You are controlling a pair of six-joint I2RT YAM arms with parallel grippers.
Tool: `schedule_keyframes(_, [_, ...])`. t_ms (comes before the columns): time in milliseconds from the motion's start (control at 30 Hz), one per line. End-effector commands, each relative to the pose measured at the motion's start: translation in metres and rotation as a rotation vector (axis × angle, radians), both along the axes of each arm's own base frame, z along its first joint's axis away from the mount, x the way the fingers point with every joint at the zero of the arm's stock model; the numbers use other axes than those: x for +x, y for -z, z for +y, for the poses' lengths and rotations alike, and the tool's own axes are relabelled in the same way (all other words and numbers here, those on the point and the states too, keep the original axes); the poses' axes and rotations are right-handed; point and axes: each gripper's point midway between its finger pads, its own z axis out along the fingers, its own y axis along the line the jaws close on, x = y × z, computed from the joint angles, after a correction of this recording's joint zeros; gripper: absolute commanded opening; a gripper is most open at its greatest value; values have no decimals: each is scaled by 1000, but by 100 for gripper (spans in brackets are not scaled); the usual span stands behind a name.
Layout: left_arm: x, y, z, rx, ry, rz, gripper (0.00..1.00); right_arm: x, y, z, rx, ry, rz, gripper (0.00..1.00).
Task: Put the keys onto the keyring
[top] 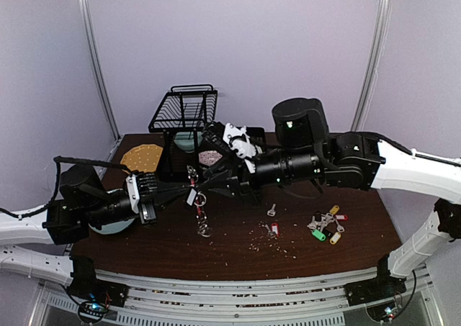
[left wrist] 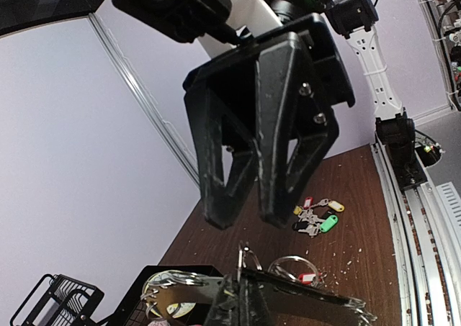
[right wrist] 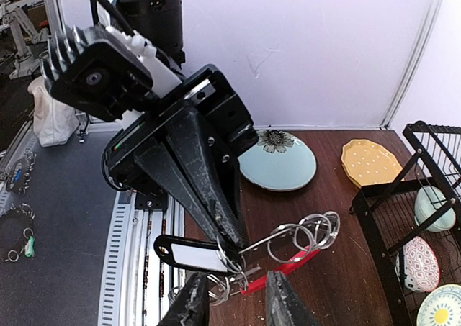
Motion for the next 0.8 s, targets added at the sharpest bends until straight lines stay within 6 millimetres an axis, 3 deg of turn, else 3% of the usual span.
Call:
schedule_keyframes(0, [-4,-29,4,-97,7,-33,0,-8,-18,10,61,-75,-54,27])
schedule_keyframes(233, [-7,-30,5,-107,24,-35,0,0,-7,16,34,-53,-74,15])
schedule_keyframes(400, [-10,-32,6,-112,38,-38,0,2,1,18,7,-55,-76,13])
schedule_keyframes(633, [-12,-30,4,-105,51,-36,0,-2,-5,19,28,-75,-79,6])
schedule_keyframes(767, [-12,-29,4,-102,51,-34,0,-3,-8,17,34,-78,-85,10])
